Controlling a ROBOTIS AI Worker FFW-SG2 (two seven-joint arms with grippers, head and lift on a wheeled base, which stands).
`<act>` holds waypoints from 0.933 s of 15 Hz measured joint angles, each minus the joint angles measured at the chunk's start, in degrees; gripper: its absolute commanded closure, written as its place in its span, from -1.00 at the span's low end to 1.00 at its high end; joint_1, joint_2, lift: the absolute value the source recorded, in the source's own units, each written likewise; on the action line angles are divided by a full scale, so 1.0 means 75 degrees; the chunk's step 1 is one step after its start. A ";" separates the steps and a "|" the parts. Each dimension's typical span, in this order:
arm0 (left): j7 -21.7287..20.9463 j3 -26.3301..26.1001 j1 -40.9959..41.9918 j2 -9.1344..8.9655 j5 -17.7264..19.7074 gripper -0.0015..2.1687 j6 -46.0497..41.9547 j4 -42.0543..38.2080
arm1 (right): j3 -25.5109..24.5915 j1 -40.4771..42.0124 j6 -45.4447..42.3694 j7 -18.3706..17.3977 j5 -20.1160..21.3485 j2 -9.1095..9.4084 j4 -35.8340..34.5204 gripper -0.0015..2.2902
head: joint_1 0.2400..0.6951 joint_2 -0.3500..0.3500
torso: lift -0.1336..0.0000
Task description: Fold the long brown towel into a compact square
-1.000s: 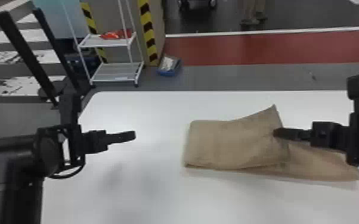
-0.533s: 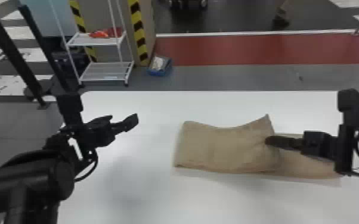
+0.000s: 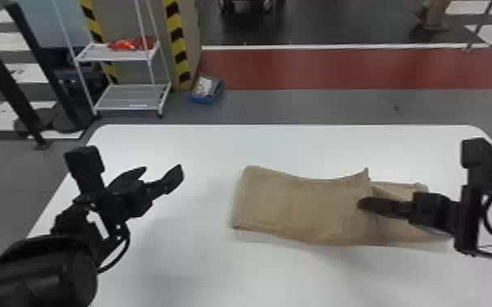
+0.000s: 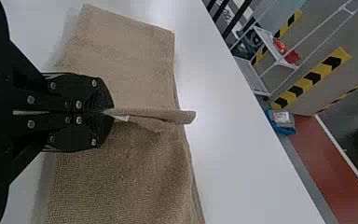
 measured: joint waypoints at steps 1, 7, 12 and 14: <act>-0.0004 0.0012 0.0079 0.0000 0.0020 -0.94 -0.0052 -0.0024 | -0.0039 -0.0102 0.0009 0.0005 -0.0058 0.0000 -0.0190 0.44 | 1.00 0.16 | -0.80; -0.0022 0.0025 0.0719 0.0001 0.0433 -0.94 -0.0666 -0.0063 | -0.0427 -0.0033 -0.0308 0.0033 -0.0140 -0.0251 0.0510 0.44 | 1.00 0.08 | -0.80; -0.0037 0.0009 0.1176 0.0001 0.0650 -0.93 -0.1110 -0.0080 | -0.0543 -0.0536 -0.0396 0.0305 -0.0603 -0.0808 0.1291 0.44 | 1.00 0.02 | -0.80; -0.0015 0.0037 0.1270 0.0001 0.0685 -0.93 -0.1295 -0.0078 | -0.0717 -0.0583 -0.0100 0.0399 -0.0763 -0.1093 0.1192 0.44 | 1.00 -0.03 | -0.80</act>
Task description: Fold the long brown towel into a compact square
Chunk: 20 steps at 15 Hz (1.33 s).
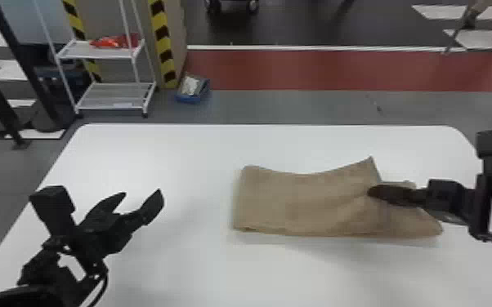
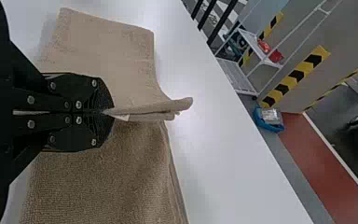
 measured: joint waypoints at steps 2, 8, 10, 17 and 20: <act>-0.0001 -0.0009 0.0106 0.0000 0.0066 -0.93 -0.0210 0.0015 | -0.0209 0.0107 -0.0232 0.0002 -0.0030 -0.0127 0.0307 0.44 | 1.00 -0.06 | -0.80; 0.0006 -0.0009 0.0173 -0.0035 0.0080 -0.93 -0.0417 0.0084 | -0.0538 -0.0387 -0.0581 0.0255 -0.0541 0.0395 0.1138 0.44 | 1.00 0.01 | -0.80; -0.0004 0.0037 0.0220 -0.0031 0.0079 -0.93 -0.0425 0.0063 | -0.0862 -0.0698 -0.0126 0.0283 -0.0819 0.0697 0.0672 0.44 | 1.00 0.08 | -0.80; -0.0057 0.0175 0.0408 -0.0005 0.0111 -0.93 -0.0450 -0.0077 | -0.1639 -0.0908 -0.0841 0.0271 -0.0754 0.0146 0.2142 0.44 | 1.00 -0.09 | -0.80; -0.0059 0.0180 0.0432 -0.0004 0.0092 -0.93 -0.0430 -0.0067 | -0.1582 -0.0918 -0.0928 0.0292 -0.0727 0.0098 0.2312 0.44 | 1.00 -0.10 | -0.80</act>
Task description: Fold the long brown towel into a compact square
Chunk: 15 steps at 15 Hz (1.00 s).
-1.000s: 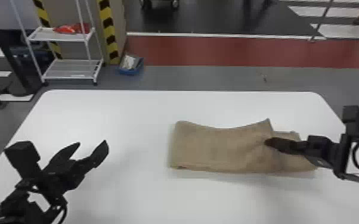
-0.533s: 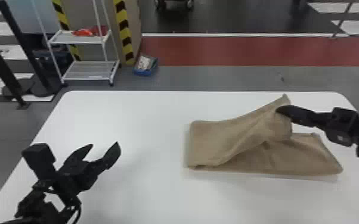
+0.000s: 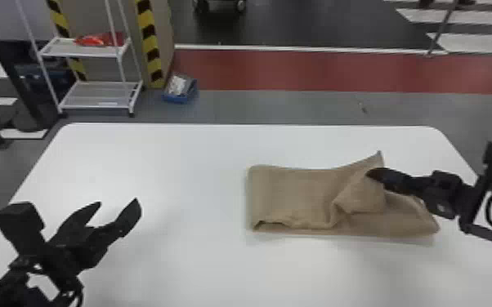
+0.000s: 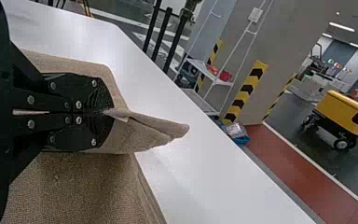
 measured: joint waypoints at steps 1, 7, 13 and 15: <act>-0.0001 0.0012 0.0005 0.0003 -0.0001 -0.93 0.0000 0.0001 | -0.0004 0.0023 0.0048 0.0006 -0.0013 -0.0001 -0.0005 0.44 | 1.00 -0.09 | -0.80; -0.0034 -0.0003 0.0006 0.0023 -0.0032 -0.93 0.0003 0.0073 | -0.0141 0.0475 0.0898 0.0120 -0.0563 0.0015 -0.1133 0.44 | 1.00 -0.06 | -0.80; -0.0106 0.0002 0.0058 0.0021 -0.0026 -0.93 -0.0016 0.0147 | -0.0425 0.0462 0.0322 0.0109 -0.0327 -0.0478 -0.0364 0.44 | 1.00 -0.22 | -0.80; -0.0131 -0.0027 0.0076 0.0008 -0.0034 -0.93 -0.0017 0.0155 | -0.0300 0.0396 -0.0212 0.0103 -0.0195 -0.0583 0.0262 0.44 | 1.00 -0.27 | -0.80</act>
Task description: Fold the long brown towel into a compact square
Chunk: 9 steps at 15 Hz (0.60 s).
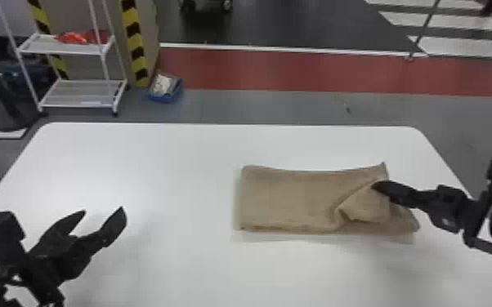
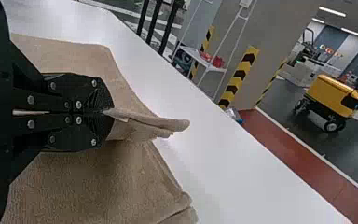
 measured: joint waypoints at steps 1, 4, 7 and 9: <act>0.0000 -0.0003 0.0010 0.0001 -0.0001 -0.93 0.0000 0.0000 | 0.0027 -0.0056 -0.0143 0.0008 0.0047 -0.0035 0.0178 0.44 | 1.00 -0.28 | -0.80; 0.0000 0.0018 0.0038 0.0017 -0.0002 -0.93 -0.0001 0.0020 | -0.0008 -0.0111 -0.0220 0.0054 0.0036 -0.0149 0.0344 0.44 | 1.00 -0.30 | -0.80; 0.0000 0.0006 0.0002 0.0028 -0.0009 -0.93 -0.0025 0.0127 | -0.0096 -0.0023 -0.0215 0.0061 -0.0045 -0.0266 0.0350 0.44 | 1.00 -0.32 | -0.80; 0.0007 -0.0023 -0.0069 0.0015 -0.0049 -0.93 -0.0046 0.0201 | -0.0089 0.0072 -0.0032 0.0095 -0.0181 -0.0286 0.0298 0.44 | 1.00 -0.33 | -0.80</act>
